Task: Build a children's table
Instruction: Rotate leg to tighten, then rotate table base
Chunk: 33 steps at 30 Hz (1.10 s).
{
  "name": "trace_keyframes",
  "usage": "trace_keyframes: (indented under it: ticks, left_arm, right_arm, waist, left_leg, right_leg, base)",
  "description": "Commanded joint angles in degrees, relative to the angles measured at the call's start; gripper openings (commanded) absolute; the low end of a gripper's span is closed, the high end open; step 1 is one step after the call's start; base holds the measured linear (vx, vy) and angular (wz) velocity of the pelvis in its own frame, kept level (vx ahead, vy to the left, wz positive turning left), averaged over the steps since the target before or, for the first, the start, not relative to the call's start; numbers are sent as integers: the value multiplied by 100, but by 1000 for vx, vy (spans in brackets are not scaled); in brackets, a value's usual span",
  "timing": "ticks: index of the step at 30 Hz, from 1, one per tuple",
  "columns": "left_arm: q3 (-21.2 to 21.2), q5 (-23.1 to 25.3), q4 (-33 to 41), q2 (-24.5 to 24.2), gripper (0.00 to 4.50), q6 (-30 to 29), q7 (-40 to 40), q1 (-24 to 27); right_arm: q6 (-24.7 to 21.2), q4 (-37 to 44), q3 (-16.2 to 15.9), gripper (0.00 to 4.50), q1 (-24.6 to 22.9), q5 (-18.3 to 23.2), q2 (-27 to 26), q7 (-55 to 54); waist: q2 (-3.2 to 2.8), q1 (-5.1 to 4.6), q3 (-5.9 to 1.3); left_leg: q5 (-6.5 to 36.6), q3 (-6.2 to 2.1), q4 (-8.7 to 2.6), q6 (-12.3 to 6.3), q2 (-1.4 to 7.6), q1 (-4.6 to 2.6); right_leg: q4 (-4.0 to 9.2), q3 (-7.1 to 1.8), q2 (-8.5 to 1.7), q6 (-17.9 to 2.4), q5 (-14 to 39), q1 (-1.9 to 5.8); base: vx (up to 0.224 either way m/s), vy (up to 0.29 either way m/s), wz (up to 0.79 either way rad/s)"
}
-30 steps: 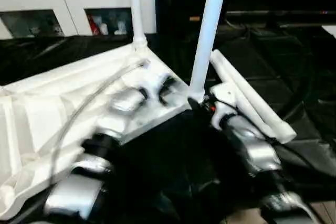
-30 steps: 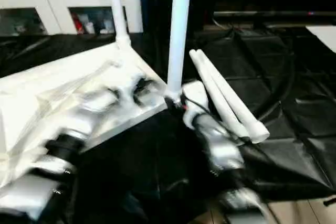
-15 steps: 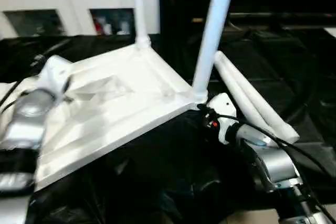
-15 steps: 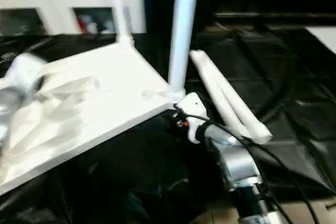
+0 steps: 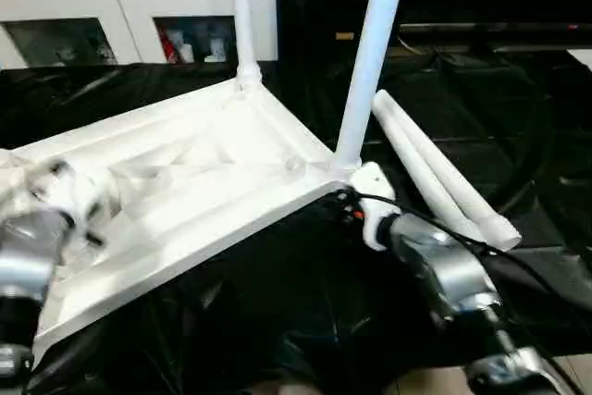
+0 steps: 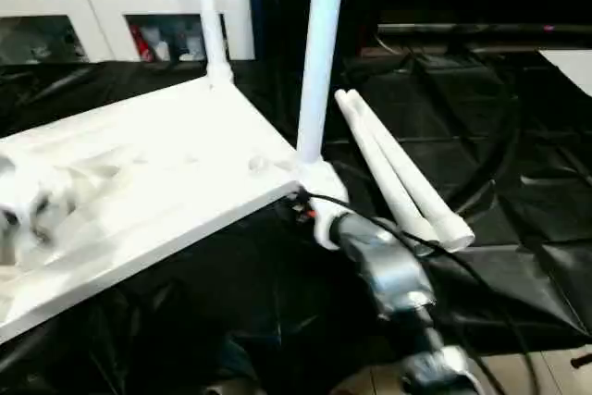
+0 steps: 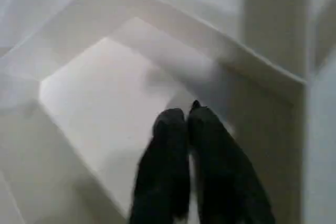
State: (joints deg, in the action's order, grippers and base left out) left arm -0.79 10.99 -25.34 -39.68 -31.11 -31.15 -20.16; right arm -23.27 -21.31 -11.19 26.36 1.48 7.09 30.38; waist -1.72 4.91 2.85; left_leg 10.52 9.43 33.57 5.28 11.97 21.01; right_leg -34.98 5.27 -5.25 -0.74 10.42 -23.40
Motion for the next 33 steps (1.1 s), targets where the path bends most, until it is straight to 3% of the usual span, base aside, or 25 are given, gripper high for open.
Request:
trace_keyframes:
  ticks: [1,2,3,4,5,6,9,12,13,15,20,22,24,26,27,29,33]
  left_arm:
    - [265,-33,208,-198,2,-225,-535,194]
    - [313,-61,225,-227,2,-121,-681,218]
    - [336,-170,317,-225,0,-170,-866,242]
    - [344,-247,379,-218,0,-213,-981,254]
    - [393,-341,550,-233,0,-255,-1189,288]
    - [412,-359,592,-242,0,-233,-1245,299]
    - [508,-520,867,-284,0,-380,-1572,345]
    - [819,-1066,1636,-417,0,-258,-2631,564]
    - [891,-1231,1841,-425,0,-249,-2918,609]
    - [971,-1393,2025,-395,0,-213,-3188,624]
    - [1123,-1689,2177,146,0,-279,-3302,245]
    - [1228,-1671,2031,516,0,-148,-3192,-95]
    - [1254,-1530,1749,702,0,39,-2984,-301]
    - [1265,-1397,1471,827,0,208,-2799,-464]
    - [1276,-1253,1154,927,0,351,-2595,-639]
    - [1282,-1020,634,1036,0,563,-2218,-908]
    - [1319,-717,-65,1067,0,889,-1691,-1216]
  right_arm:
    - [191,-404,-51,214,238,-95,-78,-118]
    - [256,-541,-51,214,316,-103,-118,-129]
    - [335,-729,-41,201,424,-115,-164,-153]
    - [385,-851,-33,195,495,-121,-192,-169]
    - [450,-1034,-18,193,592,-129,-229,-188]
    - [462,-1071,-15,184,611,-131,-236,-192]
    - [564,-1338,2,151,746,-153,-290,-216]
    - [847,-1955,0,131,1055,-180,-410,-243]
    - [925,-2089,12,116,1128,-179,-447,-234]
    - [1000,-2197,16,104,1187,-187,-485,-213]
    - [1105,-2251,-51,58,1199,-218,-551,-138]
    - [1231,-2378,-69,58,1228,-242,-592,-111]
    - [1289,-2417,-72,24,1237,-259,-603,-98]
    - [1320,-2430,-69,17,1242,-271,-611,-100]
    - [1351,-2431,-60,11,1246,-290,-612,-104]
    - [1391,-2374,-44,5,1233,-334,-585,-189]
    - [1417,-2241,75,5,1205,-375,-514,-493]
  waist:
    - [-135,-20,-368]
    - [-139,-27,-355]
    - [-97,-32,-356]
    - [-128,-32,-359]
    - [-128,-35,-355]
    - [-90,-29,-353]
    - [-105,-4,-357]
    - [-95,-3,-357]
    - [-53,-9,-349]
    - [-75,-12,-354]
    - [-49,-15,-361]
    - [-71,-23,-361]
    - [-40,-39,-373]
    - [-91,-66,-379]
    - [-80,-75,-381]
    - [-140,-97,-386]
    - [-115,-136,-397]
  left_leg:
    - [1498,-33,-443,143,83,-62]
    - [1529,-28,-449,149,85,-65]
    - [1527,-29,-451,144,83,-61]
    - [1540,-25,-449,156,85,-74]
    - [1543,-21,-448,167,88,-74]
    - [1518,-19,-449,157,88,-70]
    - [1454,-10,-447,133,94,-80]
    - [1461,-17,-452,130,98,-69]
    - [1433,-4,-454,121,95,-62]
    - [1353,7,-444,120,91,-70]
    - [1224,37,-424,76,77,-70]
    - [1255,28,-425,89,72,-56]
    - [1232,29,-416,90,64,-54]
    - [1185,25,-398,82,49,-37]
    - [1175,24,-399,70,46,-39]
    - [1197,20,-387,69,38,-49]
    - [1238,-7,-386,55,40,-26]
  right_leg:
    - [360,-292,-280,-1206,780,286]
    - [365,-294,-278,-1229,814,280]
    - [366,-293,-282,-1237,840,286]
    - [356,-299,-290,-1274,882,275]
    - [354,-303,-286,-1298,854,281]
    - [358,-303,-284,-1300,851,284]
    - [339,-307,-290,-1303,805,281]
    - [331,-309,-312,-1346,918,283]
    - [339,-310,-299,-1337,976,288]
    - [323,-316,-287,-1344,868,284]
    - [317,-319,-276,-1326,752,306]
    - [323,-317,-280,-1291,833,318]
    - [331,-316,-282,-1278,869,334]
    - [333,-308,-266,-1244,779,344]
    - [344,-303,-258,-1234,769,345]
    - [342,-294,-245,-1246,678,340]
    - [348,-275,-267,-1214,822,382]
  base:
    - [0,0,0]
    - [0,0,0]
    - [0,0,0]
    - [0,0,0]
    - [0,0,0]
    - [0,0,0]
    - [0,0,0]
    - [0,0,0]
    - [0,0,0]
    - [0,0,0]
    - [0,0,0]
    - [0,0,0]
    - [0,0,0]
    - [0,0,0]
    - [0,0,0]
    - [0,0,0]
    - [0,0,0]
